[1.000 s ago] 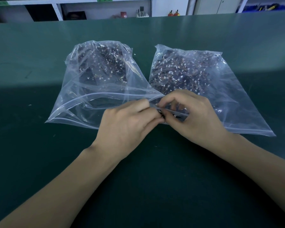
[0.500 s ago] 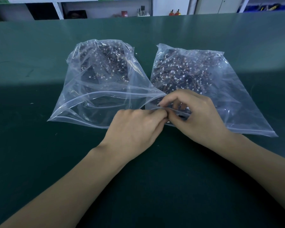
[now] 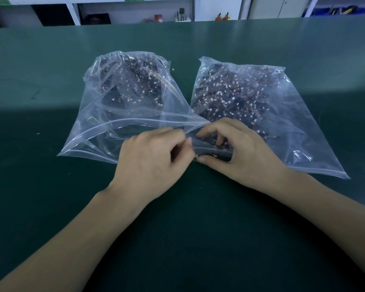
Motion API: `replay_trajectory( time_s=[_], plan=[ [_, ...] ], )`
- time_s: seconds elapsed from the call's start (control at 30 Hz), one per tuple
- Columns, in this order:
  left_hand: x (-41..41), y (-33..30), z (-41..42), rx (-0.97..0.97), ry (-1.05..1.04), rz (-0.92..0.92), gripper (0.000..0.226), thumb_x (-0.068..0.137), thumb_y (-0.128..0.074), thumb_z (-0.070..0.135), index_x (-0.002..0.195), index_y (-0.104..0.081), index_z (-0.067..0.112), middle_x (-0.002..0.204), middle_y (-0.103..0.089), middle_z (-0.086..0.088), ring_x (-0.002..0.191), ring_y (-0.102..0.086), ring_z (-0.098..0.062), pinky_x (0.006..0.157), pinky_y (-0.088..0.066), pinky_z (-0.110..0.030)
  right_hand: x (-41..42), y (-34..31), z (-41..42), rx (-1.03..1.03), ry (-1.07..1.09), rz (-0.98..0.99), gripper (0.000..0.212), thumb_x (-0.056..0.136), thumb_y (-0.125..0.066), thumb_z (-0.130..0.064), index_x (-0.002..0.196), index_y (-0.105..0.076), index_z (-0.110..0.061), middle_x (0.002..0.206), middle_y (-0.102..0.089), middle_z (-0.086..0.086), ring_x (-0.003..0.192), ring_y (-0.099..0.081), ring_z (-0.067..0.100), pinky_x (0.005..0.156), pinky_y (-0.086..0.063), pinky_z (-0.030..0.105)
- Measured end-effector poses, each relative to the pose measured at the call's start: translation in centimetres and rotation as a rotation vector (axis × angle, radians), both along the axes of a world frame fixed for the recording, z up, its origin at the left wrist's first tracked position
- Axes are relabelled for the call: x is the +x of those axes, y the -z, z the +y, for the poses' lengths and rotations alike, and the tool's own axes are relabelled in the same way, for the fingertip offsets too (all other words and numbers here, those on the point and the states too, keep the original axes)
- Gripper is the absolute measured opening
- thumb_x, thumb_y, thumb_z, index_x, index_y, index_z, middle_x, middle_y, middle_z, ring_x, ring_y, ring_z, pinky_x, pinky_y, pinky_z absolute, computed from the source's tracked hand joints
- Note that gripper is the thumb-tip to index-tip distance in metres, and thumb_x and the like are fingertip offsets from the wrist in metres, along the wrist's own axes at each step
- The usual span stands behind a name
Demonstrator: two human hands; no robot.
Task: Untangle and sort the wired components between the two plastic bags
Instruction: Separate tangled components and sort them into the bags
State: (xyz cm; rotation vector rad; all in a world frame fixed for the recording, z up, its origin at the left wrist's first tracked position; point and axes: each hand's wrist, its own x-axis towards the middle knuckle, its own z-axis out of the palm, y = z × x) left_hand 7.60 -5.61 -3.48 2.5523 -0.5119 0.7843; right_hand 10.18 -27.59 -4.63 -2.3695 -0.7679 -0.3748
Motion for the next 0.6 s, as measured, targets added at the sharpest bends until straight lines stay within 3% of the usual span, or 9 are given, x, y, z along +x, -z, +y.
replay_trajectory(
  time_s=[0.17, 0.23, 0.3, 0.4, 0.47, 0.53, 0.6],
  plan=[
    [1.1, 1.2, 1.8, 0.128, -0.195, 0.118, 0.047, 0.1, -0.055, 0.04, 0.062, -0.04, 0.017, 0.054, -0.047, 0.004, 0.053, -0.047, -0.025, 0.053, -0.027, -0.029, 0.2, 0.2, -0.1, 0.005, 0.023, -0.018, 0.026, 0.083, -0.086, -0.035, 0.105, -0.076, -0.027, 0.109, -0.065, -0.012, 0.087, -0.054, 0.004, 0.083, -0.055, 0.037],
    [1.7, 1.3, 2.5, 0.116, -0.231, 0.095, 0.048, 0.101, -0.056, 0.041, 0.062, -0.042, 0.018, 0.054, -0.046, 0.005, 0.053, -0.047, -0.025, 0.053, -0.026, -0.028, 0.2, 0.4, 0.1, -0.011, 0.04, -0.048, 0.019, 0.085, -0.087, -0.029, 0.102, -0.077, -0.027, 0.103, -0.064, -0.012, 0.083, -0.051, -0.001, 0.078, -0.054, 0.035],
    [2.4, 0.9, 2.9, 0.116, -0.264, 0.092, 0.044, 0.103, -0.055, 0.046, 0.067, -0.052, 0.021, 0.06, -0.054, 0.006, 0.059, -0.054, -0.029, 0.058, -0.035, -0.033, 0.2, 0.4, 0.2, -0.037, 0.066, -0.092, 0.02, 0.086, -0.086, -0.015, 0.1, -0.077, -0.026, 0.097, -0.063, -0.012, 0.079, -0.048, -0.004, 0.073, -0.05, 0.029],
    [3.8, 0.5, 3.3, 0.157, -0.292, 0.157, 0.036, 0.105, -0.046, 0.054, 0.106, -0.07, 0.027, 0.1, -0.07, -0.002, 0.096, -0.066, -0.034, 0.076, -0.046, -0.041, 0.2, 0.3, 0.5, -0.086, 0.085, -0.137, 0.024, 0.085, -0.082, -0.003, 0.097, -0.077, -0.023, 0.087, -0.059, -0.008, 0.076, -0.048, 0.005, 0.069, -0.045, 0.025],
    [4.9, 0.6, 3.6, 0.199, -0.313, 0.268, 0.046, 0.106, -0.039, 0.06, 0.134, -0.06, 0.031, 0.13, -0.064, -0.006, 0.118, -0.061, -0.035, 0.087, -0.048, -0.044, 0.1, 0.2, 0.8, -0.114, 0.087, -0.156, 0.024, 0.083, -0.08, -0.001, 0.094, -0.076, -0.022, 0.08, -0.051, -0.01, 0.074, -0.047, 0.01, 0.07, -0.037, 0.021],
    [6.2, 1.1, 4.1, 0.227, -0.339, 0.419, 0.055, 0.106, -0.03, 0.067, 0.149, -0.043, 0.036, 0.148, -0.054, -0.009, 0.129, -0.054, -0.038, 0.097, -0.047, -0.048, 0.1, 0.1, 0.9, -0.126, 0.088, -0.16, 0.022, 0.083, -0.081, -0.004, 0.092, -0.075, -0.022, 0.076, -0.043, -0.014, 0.072, -0.045, 0.011, 0.07, -0.035, 0.022],
    [7.7, 1.5, 4.6, 0.269, -0.351, 0.534, 0.063, 0.106, -0.022, 0.068, 0.162, -0.027, 0.038, 0.17, -0.03, -0.011, 0.151, -0.037, -0.038, 0.12, -0.034, -0.052, 0.2, 0.1, 0.9, -0.122, 0.09, -0.148, 0.018, 0.084, -0.084, -0.012, 0.091, -0.073, -0.024, 0.075, -0.042, -0.013, 0.071, -0.045, 0.011, 0.069, -0.034, 0.021]
  ],
)
